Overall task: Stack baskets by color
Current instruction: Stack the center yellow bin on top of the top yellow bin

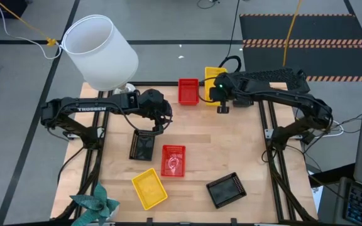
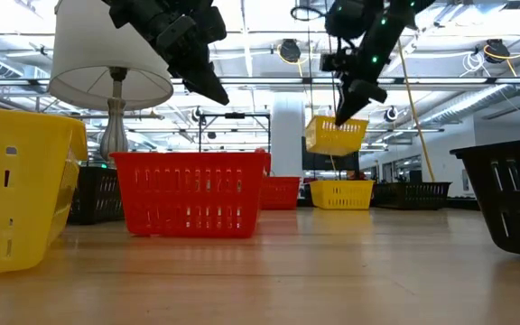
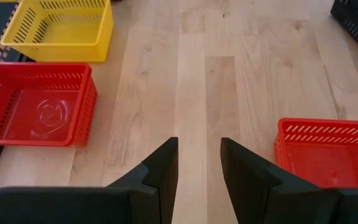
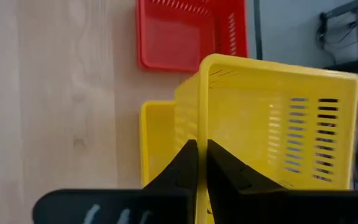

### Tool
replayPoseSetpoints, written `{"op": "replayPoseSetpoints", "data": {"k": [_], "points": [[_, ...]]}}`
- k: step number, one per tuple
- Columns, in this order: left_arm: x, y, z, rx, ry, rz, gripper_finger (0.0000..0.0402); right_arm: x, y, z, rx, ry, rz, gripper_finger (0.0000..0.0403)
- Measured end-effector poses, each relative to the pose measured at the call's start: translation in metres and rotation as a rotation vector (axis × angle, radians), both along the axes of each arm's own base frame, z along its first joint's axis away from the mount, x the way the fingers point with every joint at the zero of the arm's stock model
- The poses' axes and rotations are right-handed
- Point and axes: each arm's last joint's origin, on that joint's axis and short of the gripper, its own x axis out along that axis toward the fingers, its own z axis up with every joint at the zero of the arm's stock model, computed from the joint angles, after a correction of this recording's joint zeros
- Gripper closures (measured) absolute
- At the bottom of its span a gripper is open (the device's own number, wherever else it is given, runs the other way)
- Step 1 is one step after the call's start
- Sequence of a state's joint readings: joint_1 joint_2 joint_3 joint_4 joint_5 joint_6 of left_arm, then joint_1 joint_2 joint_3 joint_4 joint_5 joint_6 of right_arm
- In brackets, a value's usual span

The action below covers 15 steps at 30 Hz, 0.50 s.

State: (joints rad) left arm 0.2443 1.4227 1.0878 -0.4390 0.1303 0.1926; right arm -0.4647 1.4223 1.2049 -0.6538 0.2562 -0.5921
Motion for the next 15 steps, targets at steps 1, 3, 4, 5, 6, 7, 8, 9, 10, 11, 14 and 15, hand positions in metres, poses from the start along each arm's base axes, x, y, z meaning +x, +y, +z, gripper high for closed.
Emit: {"op": "replayPoseSetpoints", "data": {"k": [1, 3, 4, 5, 6, 7, 8, 9, 10, 11, 14, 15], "points": [[0.0, 0.0, 0.0, 0.0, 0.0, 0.0, 0.0279, 0.001, -0.002, -0.003, 0.003, 0.006, -0.004, 0.0392], [0.0, 0.0, 0.0, 0.002, 0.0, -0.002, 0.0279, 0.004, -0.006, -0.009, 0.01, 0.026, -0.01, 0.0392], [0.0, 0.0, 0.0, 0.003, 0.0, -0.003, 0.0279, 0.005, -0.008, -0.012, 0.013, 0.038, -0.008, 0.0392], [0.0, 0.0, 0.0, 0.003, 0.0, -0.003, 0.0279, 0.007, -0.01, -0.016, 0.015, 0.048, -0.008, 0.0392], [0.0, 0.0, 0.0, 0.003, 0.0, -0.003, 0.0279, 0.008, -0.012, -0.019, 0.018, 0.057, -0.009, 0.0392], [0.0, 0.0, 0.0, 0.003, 0.0, -0.003, 0.0279, 0.009, -0.014, -0.022, 0.023, 0.068, -0.012, 0.0392], [0.0, 0.0, 0.0, 0.002, 0.0, -0.003, 0.0279, 0.01, -0.016, -0.025, 0.027, 0.076, -0.016, 0.0392], [0.0, 0.0, 0.0, 0.003, 0.0, -0.003, 0.0279, 0.011, -0.018, -0.027, 0.029, 0.08, -0.02, 0.0392], [0.0, 0.0, 0.0, 0.003, 0.0, -0.003, 0.0279, 0.011, -0.02, -0.03, 0.032, 0.085, -0.024, 0.0392], [0.0, 0.0, 0.0, 0.003, 0.001, -0.003, 0.0279, 0.011, -0.022, -0.031, 0.036, 0.091, -0.028, 0.0392], [0.0, 0.0, 0.0, 0.004, 0.001, -0.004, 0.0279, 0.011, -0.025, -0.034, 0.037, 0.096, -0.037, 0.0392], [0.0, 0.0, 0.0, 0.006, 0.001, -0.006, 0.0279, 0.01, -0.027, -0.034, 0.038, 0.096, -0.041, 0.0392]]}}
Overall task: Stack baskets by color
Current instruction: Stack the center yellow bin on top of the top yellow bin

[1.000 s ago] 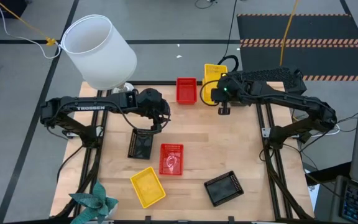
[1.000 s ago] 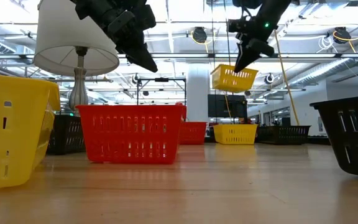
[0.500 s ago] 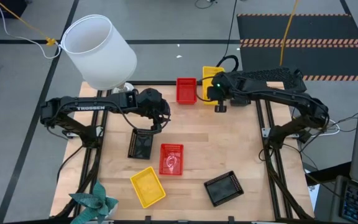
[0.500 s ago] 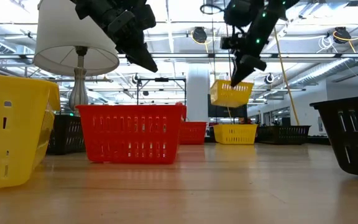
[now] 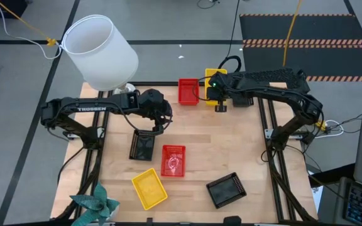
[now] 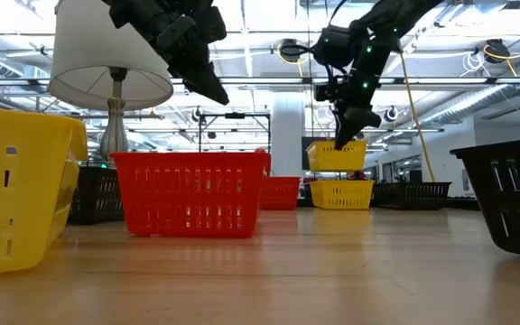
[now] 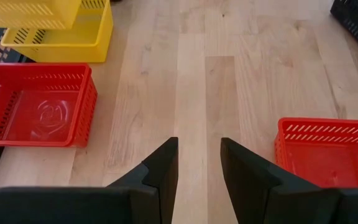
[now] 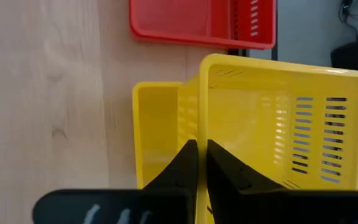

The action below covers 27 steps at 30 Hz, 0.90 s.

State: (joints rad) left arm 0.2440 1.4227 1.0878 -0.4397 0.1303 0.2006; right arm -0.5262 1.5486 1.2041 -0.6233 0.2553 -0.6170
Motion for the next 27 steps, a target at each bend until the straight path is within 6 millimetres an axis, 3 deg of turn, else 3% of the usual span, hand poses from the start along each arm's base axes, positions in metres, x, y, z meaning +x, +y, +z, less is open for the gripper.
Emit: {"op": "replayPoseSetpoints", "data": {"k": [5, 16, 27], "points": [[0.0, 0.0, 0.0, 0.002, 0.0, -0.001, 0.0279, -0.001, -0.003, -0.003, 0.042, -0.045, -0.007, 0.0392], [0.0, 0.0, 0.0, 0.0, 0.001, 0.0, 0.0279, -0.007, 0.0, -0.028, 0.029, -0.025, 0.019, 0.0392], [0.0, 0.0, 0.0, 0.002, 0.001, -0.002, 0.0279, -0.01, -0.005, -0.03, 0.021, -0.025, 0.015, 0.0392]]}}
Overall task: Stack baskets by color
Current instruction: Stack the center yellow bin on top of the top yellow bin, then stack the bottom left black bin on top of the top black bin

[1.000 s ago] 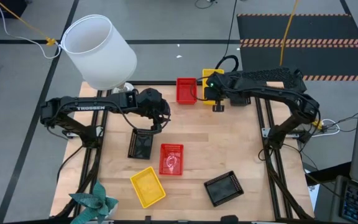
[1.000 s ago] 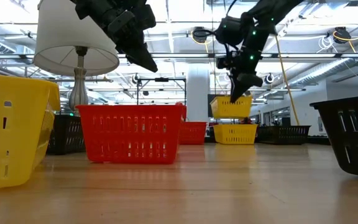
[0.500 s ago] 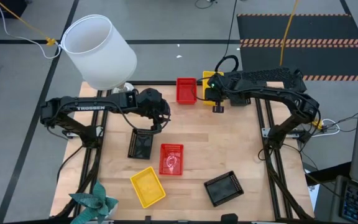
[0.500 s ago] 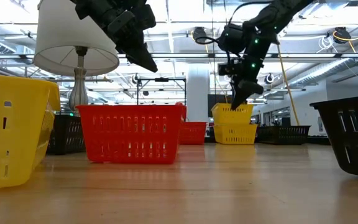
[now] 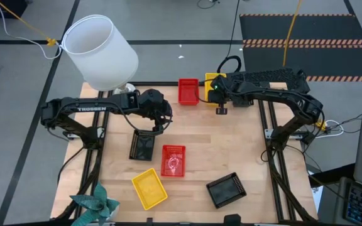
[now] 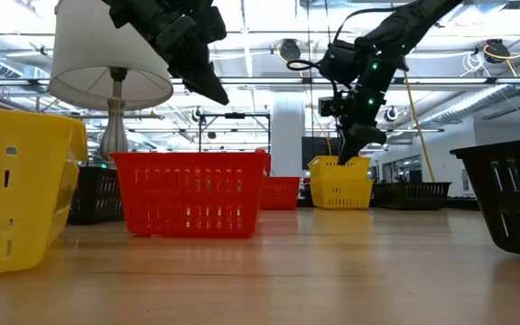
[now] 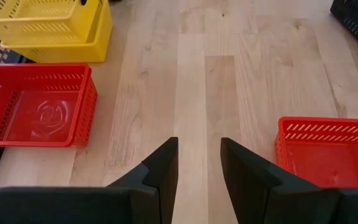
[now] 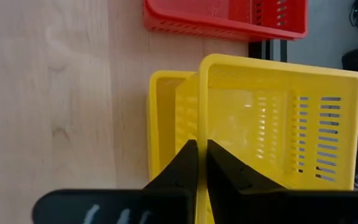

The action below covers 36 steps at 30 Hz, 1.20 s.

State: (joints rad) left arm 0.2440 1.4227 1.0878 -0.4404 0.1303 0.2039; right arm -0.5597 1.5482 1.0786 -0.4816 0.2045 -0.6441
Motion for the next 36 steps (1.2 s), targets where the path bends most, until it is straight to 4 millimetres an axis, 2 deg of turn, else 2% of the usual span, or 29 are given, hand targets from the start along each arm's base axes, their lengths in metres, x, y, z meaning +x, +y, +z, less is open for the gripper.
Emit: {"op": "replayPoseSetpoints", "data": {"k": [19, 30, 36], "points": [[0.0, 0.0, 0.0, 0.0, 0.0, 0.0, 0.0279, -0.0004, -0.0006, 0.0, 0.003, -0.004, -0.009, 0.0335], [0.0, 0.0001, 0.0, -0.002, 0.0, 0.003, 0.0279, 0.0008, 0.0009, -0.0002, 0.047, -0.038, -0.007, 0.0268], [0.0, 0.0, 0.0, -0.005, 0.0, 0.005, 0.0279, 0.003, 0.0062, 0.0015, 0.053, -0.059, -0.049, 0.0244]]}}
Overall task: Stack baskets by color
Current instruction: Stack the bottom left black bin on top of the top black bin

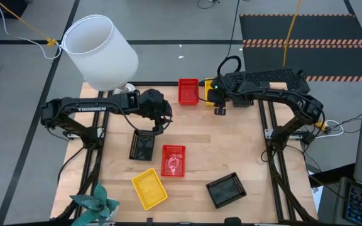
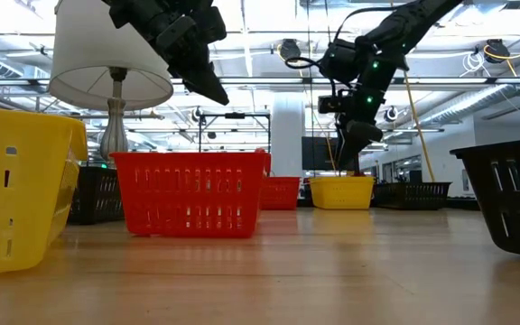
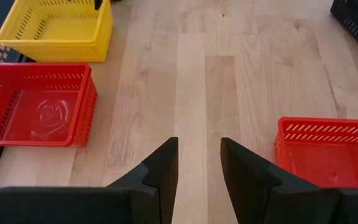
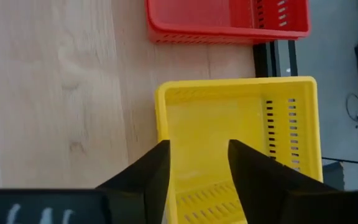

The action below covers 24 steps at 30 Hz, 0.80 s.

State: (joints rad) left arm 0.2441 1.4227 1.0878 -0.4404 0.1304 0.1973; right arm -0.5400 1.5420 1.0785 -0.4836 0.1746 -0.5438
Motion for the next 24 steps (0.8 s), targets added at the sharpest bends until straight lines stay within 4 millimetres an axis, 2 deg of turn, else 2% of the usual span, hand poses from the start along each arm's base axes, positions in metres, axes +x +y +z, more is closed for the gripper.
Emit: {"op": "replayPoseSetpoints", "data": {"k": [6, 12, 17, 24], "points": [[0.0, -0.003, 0.0, -0.01, 0.005, 0.0, 0.0279, 0.004, 0.023, 0.013, -0.041, -0.022, 0.001, 0.0238], [0.0, -0.016, -0.003, 0.114, 0.071, 0.048, 0.0279, 0.001, 0.048, 0.033, -0.009, -0.122, -0.019, 0.0238], [-0.004, -0.031, -0.009, 0.134, 0.158, 0.045, 0.0279, -0.014, 0.073, 0.035, 0.018, -0.202, -0.025, 0.0238], [-0.009, -0.05, -0.014, 0.082, 0.236, 0.047, 0.0279, -0.045, 0.103, 0.023, 0.024, -0.301, 0.028, 0.0238]]}}
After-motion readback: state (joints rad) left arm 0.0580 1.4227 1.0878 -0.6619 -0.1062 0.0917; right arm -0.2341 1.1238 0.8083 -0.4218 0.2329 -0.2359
